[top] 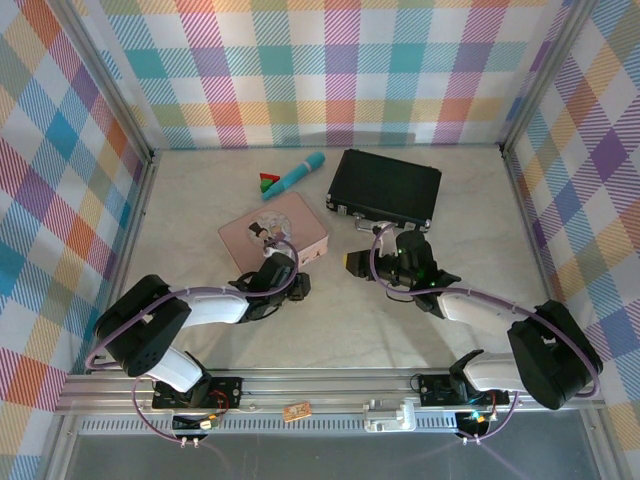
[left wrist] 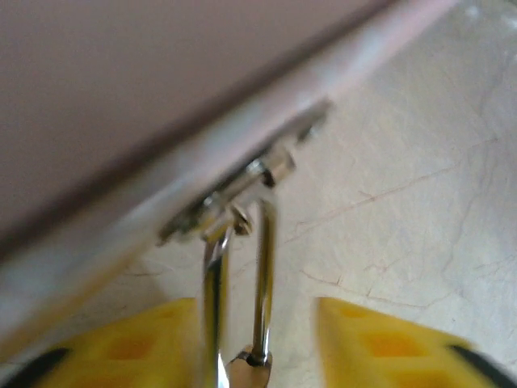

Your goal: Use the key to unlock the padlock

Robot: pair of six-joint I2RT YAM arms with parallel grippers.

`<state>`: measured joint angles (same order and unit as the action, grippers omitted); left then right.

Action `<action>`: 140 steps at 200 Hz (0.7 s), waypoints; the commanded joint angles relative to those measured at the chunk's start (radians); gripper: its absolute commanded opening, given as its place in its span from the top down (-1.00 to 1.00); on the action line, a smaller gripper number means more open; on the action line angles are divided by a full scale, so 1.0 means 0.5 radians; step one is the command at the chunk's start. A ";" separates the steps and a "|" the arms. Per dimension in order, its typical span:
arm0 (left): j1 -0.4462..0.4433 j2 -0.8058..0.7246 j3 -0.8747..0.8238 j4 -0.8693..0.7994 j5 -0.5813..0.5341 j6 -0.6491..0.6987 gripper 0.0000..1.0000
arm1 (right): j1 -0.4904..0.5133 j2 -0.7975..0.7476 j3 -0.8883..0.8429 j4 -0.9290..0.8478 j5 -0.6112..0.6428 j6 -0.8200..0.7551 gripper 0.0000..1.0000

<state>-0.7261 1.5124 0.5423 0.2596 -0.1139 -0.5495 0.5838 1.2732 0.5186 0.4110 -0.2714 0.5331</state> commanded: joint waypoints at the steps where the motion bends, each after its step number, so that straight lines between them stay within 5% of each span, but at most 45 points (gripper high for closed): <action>1: 0.000 -0.101 0.025 -0.131 -0.103 0.012 -0.17 | 0.017 -0.067 -0.024 -0.010 0.044 -0.054 0.17; 26: 0.004 -0.257 -0.041 -0.148 -0.138 -0.167 -0.66 | 0.020 -0.092 -0.026 -0.010 0.044 -0.055 0.18; 62: 0.005 -0.525 -0.135 -0.147 -0.205 -0.388 -0.96 | 0.023 -0.098 -0.043 0.014 0.037 -0.048 0.18; 140: -0.001 -0.470 -0.164 -0.111 -0.149 -0.512 -0.59 | 0.036 -0.104 -0.061 0.052 0.015 0.017 0.17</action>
<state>-0.7261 1.2411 0.4854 0.1867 -0.1925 -0.7624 0.5922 1.2461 0.4942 0.4099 -0.2577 0.5346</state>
